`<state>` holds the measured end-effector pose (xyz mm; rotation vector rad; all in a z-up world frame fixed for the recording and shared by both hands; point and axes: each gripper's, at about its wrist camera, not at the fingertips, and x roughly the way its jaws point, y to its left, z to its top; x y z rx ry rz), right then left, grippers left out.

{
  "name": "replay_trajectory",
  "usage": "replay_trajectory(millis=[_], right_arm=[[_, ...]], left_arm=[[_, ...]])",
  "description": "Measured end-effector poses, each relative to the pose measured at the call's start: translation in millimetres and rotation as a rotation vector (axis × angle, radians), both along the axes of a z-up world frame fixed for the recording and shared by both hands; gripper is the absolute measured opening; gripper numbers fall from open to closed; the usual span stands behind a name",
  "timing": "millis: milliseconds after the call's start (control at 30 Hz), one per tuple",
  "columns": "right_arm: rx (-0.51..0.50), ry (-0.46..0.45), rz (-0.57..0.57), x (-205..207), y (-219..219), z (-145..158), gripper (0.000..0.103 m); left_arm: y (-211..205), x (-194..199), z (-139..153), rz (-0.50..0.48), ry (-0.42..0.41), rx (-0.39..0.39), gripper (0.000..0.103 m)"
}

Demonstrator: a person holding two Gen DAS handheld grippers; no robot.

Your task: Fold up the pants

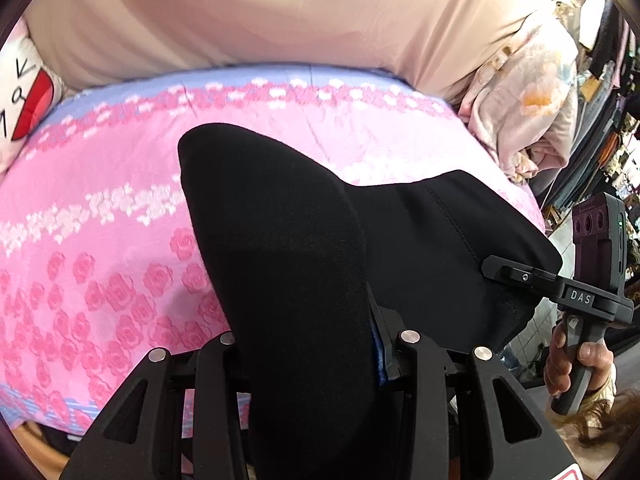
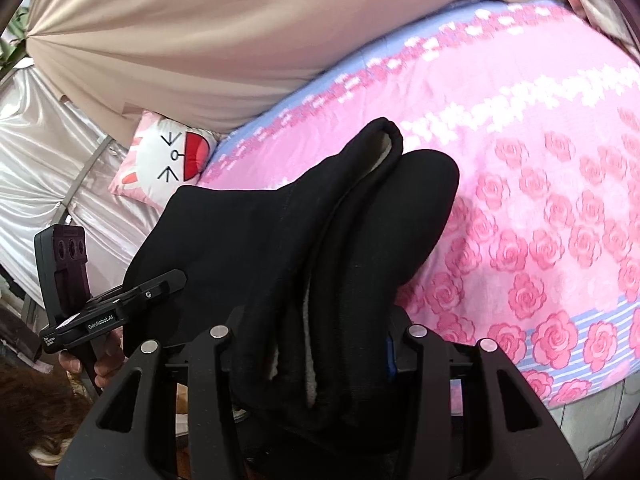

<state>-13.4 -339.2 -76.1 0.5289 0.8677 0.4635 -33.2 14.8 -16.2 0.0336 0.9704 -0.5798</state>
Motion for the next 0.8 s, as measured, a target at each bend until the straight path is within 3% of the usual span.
replay_trajectory(millis=[167,433,667,800], right_arm=[[-0.019,-0.081,0.004,2,-1,29,0.043],[-0.092,-0.268,0.009,26,-1,94,0.043],[-0.140,-0.449,0.005,67,0,158,0.043],[-0.156,-0.506,-0.008,101,0,183,0.043]], left_arm=[[-1,0,26,-0.010,-0.076,-0.019,0.035],[-7,16,83,-0.017,-0.270,-0.045,0.035],[-12,43,134,0.008,-0.441,-0.077,0.035],[-19,77,157,0.032,-0.511,-0.091,0.035]])
